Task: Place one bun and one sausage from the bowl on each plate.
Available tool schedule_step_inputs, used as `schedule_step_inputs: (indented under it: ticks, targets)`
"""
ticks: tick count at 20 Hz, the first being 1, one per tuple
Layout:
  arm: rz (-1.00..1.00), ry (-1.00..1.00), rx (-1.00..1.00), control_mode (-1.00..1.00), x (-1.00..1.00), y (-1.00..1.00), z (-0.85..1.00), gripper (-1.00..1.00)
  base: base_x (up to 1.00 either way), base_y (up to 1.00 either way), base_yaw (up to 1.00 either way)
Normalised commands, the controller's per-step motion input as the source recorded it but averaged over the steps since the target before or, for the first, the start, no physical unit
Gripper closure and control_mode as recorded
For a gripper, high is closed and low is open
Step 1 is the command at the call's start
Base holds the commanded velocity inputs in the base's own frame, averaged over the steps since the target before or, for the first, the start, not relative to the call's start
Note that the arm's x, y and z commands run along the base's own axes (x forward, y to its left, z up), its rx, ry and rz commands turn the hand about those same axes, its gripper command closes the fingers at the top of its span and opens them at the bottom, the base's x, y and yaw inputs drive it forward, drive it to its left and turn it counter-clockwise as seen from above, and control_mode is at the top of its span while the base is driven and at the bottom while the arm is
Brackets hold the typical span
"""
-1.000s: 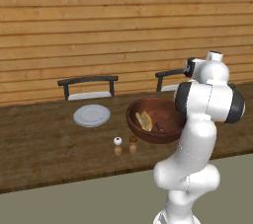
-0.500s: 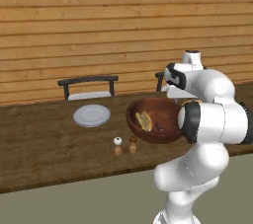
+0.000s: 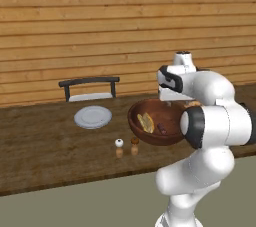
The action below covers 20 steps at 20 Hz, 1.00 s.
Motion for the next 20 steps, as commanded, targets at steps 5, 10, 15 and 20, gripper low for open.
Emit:
schedule_step_inputs:
  ticks: [5,10,15,20]
  targets:
    - [0.00,0.02,0.00,-1.00,0.19,0.08,-0.07,-1.00,0.00,0.00,0.00]
    - [0.00,0.07,0.03,-1.00,0.08,0.45,-0.13,-1.00,0.00,0.00,0.00]
    - [0.00,0.25,0.11,-1.00,0.00,0.37,-0.27,-1.00,0.00,0.00,0.00]
    - [0.00,0.16,0.06,-1.00,0.00,0.17,-0.42,-1.00,0.00,0.00,0.00]
